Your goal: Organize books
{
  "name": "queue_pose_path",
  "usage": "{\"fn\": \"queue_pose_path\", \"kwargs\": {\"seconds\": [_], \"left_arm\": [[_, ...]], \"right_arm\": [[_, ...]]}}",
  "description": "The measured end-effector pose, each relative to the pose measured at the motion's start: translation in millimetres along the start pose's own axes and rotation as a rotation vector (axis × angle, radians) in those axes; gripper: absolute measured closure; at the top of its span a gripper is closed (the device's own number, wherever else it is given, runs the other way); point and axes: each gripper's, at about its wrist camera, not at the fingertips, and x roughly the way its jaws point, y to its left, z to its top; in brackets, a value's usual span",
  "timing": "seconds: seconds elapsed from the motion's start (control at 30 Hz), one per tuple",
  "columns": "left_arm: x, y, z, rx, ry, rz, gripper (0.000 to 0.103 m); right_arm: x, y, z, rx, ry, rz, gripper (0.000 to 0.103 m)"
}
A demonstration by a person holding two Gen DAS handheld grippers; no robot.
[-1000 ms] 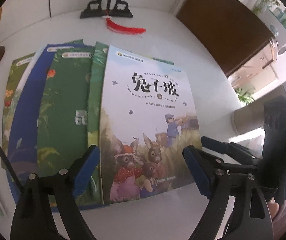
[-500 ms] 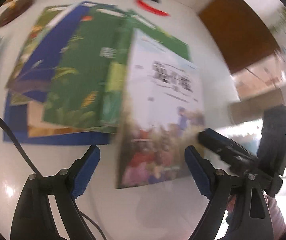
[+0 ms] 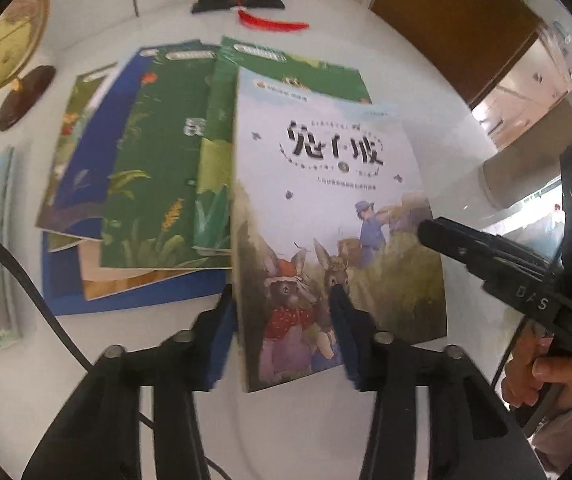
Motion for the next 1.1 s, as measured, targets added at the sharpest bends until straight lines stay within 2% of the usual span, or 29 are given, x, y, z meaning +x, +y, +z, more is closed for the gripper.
{"fn": "queue_pose_path", "kwargs": {"seconds": [0.1, 0.2, 0.27, 0.33, 0.37, 0.43, 0.5, 0.57, 0.67, 0.73, 0.87, 0.9, 0.97, 1.03, 1.1], "left_arm": [[-12.7, 4.8, -2.2, -0.006, -0.031, -0.051, 0.073], [-21.2, 1.7, -6.1, 0.035, -0.058, -0.023, 0.073], [-20.5, 1.1, -10.9, 0.035, -0.061, -0.013, 0.073], [-21.1, 6.8, -13.7, 0.008, -0.059, -0.01, 0.073], [-22.3, 10.7, -16.4, -0.008, -0.055, -0.015, 0.073], [-20.9, 17.6, -21.1, -0.036, -0.045, -0.009, 0.073], [-19.7, 22.4, -27.1, -0.045, -0.028, -0.004, 0.073], [-16.8, 26.0, -33.2, -0.057, -0.01, 0.012, 0.073], [-11.7, 28.5, -36.2, -0.076, 0.002, 0.014, 0.073], [-8.6, 25.6, -34.2, -0.064, 0.005, 0.023, 0.073], [2.7, 19.8, -30.5, -0.036, 0.03, 0.04, 0.073], [5.3, 19.6, -30.3, -0.032, 0.033, 0.053, 0.072], [7.6, 21.8, -31.5, -0.043, 0.041, 0.063, 0.072], [7.2, 27.9, -32.7, -0.073, 0.044, 0.057, 0.072], [1.7, 32.3, -33.3, -0.088, 0.031, 0.069, 0.072]], "right_arm": [[-17.1, 2.9, -1.4, -0.02, -0.047, 0.079, 0.088], [-30.3, 23.0, -1.9, -0.129, -0.089, 0.166, 0.088], [-25.4, 36.0, -2.9, -0.196, -0.056, 0.173, 0.085], [-10.6, 42.0, -4.0, -0.222, -0.029, 0.076, 0.079], [-4.2, 40.6, -4.2, -0.222, -0.02, 0.021, 0.077], [9.6, 28.7, -3.8, -0.162, 0.034, -0.001, 0.077], [22.8, 8.4, -4.6, -0.011, 0.084, 0.083, 0.077], [22.1, 1.8, -4.6, 0.032, 0.076, 0.113, 0.077], [21.5, 1.8, -5.8, 0.012, 0.128, 0.076, 0.076], [16.9, 1.4, -11.5, -0.002, 0.132, 0.079, 0.073], [16.8, -3.4, -20.1, 0.002, 0.132, 0.2, 0.059], [18.4, -2.8, -21.7, 0.005, 0.116, 0.21, 0.054], [19.9, -1.6, -24.8, 0.022, 0.086, 0.229, 0.051], [21.2, 0.1, -24.6, 0.021, 0.076, 0.242, 0.052], [23.4, 5.2, -22.6, 0.003, 0.099, 0.213, 0.064]]}}
